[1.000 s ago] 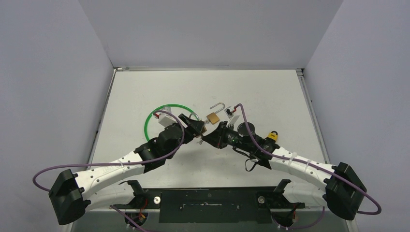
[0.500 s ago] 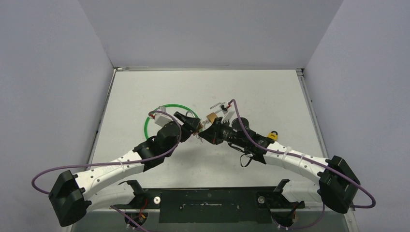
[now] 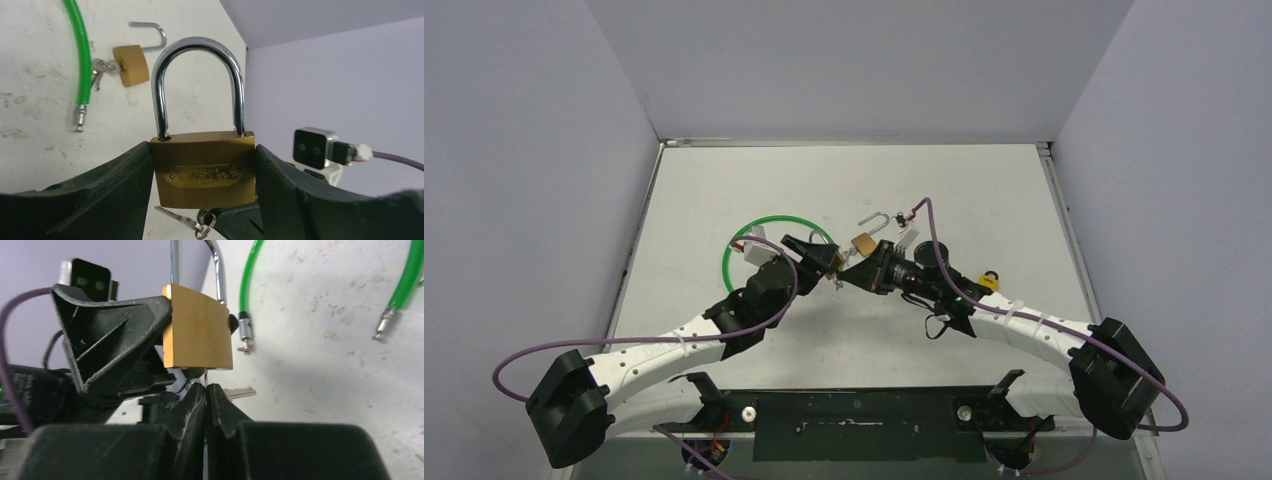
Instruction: Unlock with the key
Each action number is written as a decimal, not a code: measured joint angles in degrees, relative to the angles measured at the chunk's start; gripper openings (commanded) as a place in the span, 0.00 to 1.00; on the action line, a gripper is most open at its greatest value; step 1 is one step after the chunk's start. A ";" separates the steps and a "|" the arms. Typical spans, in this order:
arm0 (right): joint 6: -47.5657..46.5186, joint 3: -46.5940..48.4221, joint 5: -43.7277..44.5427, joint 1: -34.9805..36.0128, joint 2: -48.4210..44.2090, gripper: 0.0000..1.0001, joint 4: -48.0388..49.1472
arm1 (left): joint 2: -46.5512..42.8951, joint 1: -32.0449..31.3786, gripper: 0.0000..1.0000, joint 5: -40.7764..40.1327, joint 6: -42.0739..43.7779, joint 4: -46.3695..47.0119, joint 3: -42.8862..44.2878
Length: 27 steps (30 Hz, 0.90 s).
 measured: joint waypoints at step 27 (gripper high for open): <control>-14.67 2.95 6.29 -2.43 -33.79 0.87 -10.16 | -6.03 -2.91 0.00 34.91 41.86 24.83 -4.70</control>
